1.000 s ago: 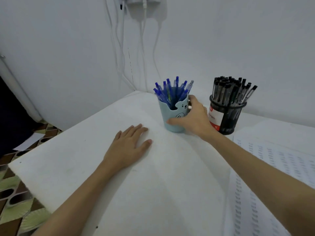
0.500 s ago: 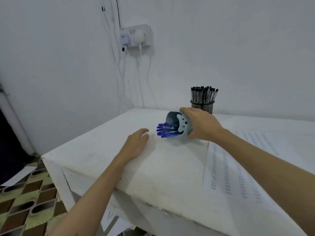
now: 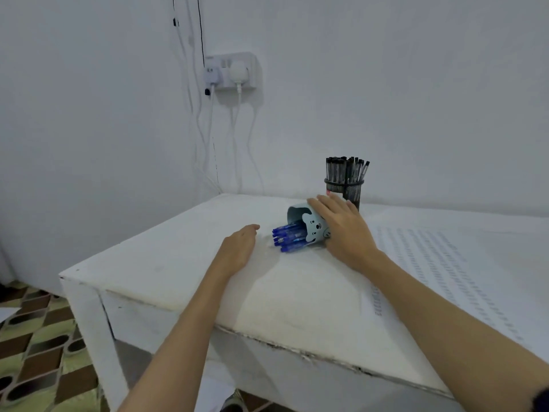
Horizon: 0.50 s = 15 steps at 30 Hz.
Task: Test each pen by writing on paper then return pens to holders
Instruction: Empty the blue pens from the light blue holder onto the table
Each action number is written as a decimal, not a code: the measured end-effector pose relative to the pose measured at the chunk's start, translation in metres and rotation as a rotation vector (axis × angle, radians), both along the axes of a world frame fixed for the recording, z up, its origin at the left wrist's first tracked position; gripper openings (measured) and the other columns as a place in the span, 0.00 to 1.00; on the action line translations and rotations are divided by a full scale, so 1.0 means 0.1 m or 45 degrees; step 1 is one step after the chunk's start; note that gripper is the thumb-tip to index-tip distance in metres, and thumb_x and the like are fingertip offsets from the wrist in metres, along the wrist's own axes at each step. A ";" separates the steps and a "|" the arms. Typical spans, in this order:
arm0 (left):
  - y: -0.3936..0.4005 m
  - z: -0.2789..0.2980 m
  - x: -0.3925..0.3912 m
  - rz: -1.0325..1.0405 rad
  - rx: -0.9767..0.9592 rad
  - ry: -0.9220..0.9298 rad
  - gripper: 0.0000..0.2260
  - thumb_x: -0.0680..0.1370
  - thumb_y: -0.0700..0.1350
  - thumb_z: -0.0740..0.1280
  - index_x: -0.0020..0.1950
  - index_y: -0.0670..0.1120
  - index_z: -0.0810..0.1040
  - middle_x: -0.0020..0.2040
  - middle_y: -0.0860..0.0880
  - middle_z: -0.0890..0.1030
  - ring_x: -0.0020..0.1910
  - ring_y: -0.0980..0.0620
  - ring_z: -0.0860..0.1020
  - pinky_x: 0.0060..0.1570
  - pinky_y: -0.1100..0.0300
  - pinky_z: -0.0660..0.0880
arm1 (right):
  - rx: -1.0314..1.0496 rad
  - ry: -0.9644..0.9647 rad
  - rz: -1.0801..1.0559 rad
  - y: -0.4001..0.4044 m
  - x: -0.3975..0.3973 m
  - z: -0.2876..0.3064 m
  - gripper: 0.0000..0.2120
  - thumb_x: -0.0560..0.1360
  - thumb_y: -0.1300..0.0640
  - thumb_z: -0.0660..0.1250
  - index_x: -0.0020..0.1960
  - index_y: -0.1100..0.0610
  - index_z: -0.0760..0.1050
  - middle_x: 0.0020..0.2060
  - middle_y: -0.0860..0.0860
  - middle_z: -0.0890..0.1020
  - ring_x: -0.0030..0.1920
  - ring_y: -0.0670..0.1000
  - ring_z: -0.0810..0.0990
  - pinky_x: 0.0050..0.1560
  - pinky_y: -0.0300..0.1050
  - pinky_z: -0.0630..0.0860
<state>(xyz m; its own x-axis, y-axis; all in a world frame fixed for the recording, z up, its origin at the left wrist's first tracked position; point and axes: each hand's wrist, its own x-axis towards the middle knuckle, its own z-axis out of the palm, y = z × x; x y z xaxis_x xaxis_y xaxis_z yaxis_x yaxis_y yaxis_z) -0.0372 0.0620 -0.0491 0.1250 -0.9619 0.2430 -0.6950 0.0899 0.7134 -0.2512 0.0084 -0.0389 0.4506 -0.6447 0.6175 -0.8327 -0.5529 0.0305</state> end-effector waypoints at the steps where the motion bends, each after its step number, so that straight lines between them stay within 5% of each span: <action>1: 0.00 0.01 0.00 -0.003 0.005 -0.008 0.19 0.83 0.43 0.46 0.73 0.46 0.64 0.73 0.50 0.65 0.72 0.51 0.63 0.64 0.65 0.57 | -0.031 0.002 -0.005 -0.02 -0.01 -0.02 0.39 0.67 0.62 0.74 0.74 0.56 0.61 0.71 0.55 0.67 0.73 0.59 0.60 0.72 0.57 0.57; 15: 0.04 -0.02 0.01 -0.007 0.012 -0.005 0.20 0.83 0.45 0.46 0.73 0.50 0.64 0.72 0.50 0.66 0.71 0.52 0.63 0.67 0.59 0.57 | -0.139 0.034 0.019 0.04 -0.06 -0.07 0.38 0.68 0.70 0.68 0.75 0.57 0.60 0.71 0.57 0.67 0.73 0.61 0.61 0.71 0.58 0.56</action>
<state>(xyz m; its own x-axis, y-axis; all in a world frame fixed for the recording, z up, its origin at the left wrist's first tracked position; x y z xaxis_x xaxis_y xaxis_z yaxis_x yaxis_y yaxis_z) -0.0362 0.0664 -0.0506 0.1190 -0.9648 0.2344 -0.6975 0.0868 0.7113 -0.2575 0.0127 -0.0455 0.4770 -0.5672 0.6714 -0.8224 -0.5576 0.1132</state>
